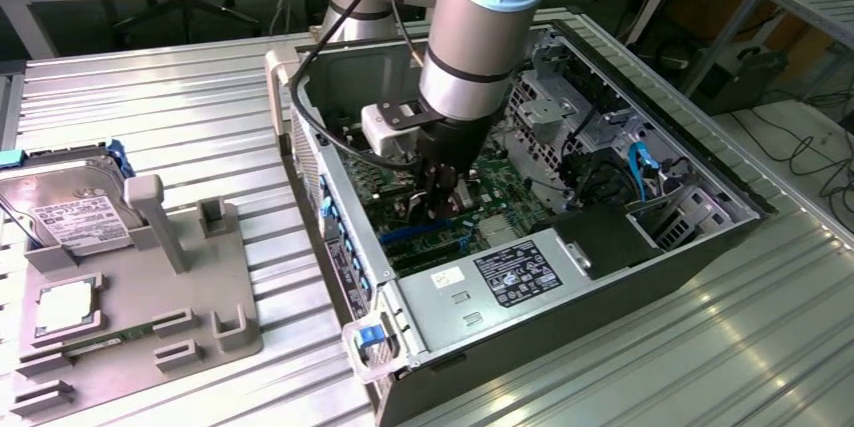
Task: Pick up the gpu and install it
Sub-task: 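Insert the gpu into the slot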
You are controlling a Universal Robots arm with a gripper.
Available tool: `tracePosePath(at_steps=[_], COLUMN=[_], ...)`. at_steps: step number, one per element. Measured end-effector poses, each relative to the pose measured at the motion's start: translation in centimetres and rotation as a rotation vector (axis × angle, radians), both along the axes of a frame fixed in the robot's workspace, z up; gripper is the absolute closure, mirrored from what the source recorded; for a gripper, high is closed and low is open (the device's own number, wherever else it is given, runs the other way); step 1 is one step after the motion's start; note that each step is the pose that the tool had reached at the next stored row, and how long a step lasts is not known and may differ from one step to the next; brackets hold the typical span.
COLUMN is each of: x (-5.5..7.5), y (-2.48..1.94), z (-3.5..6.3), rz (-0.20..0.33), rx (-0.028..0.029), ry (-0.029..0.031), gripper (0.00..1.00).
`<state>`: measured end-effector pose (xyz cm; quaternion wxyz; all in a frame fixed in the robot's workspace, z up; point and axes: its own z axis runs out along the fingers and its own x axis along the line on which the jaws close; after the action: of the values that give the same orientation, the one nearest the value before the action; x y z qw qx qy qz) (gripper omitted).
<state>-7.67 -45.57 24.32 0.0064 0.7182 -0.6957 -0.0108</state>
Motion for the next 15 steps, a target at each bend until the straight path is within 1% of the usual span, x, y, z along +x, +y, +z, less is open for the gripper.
tracePosePath(at_steps=[6,15], x=[-0.09,-0.07], y=[0.0,0.0], z=[-0.47,-0.4], rz=[0.0,0.0], rx=[0.0,0.0002], ry=[0.0003,0.0004], gripper=[0.72,0.72])
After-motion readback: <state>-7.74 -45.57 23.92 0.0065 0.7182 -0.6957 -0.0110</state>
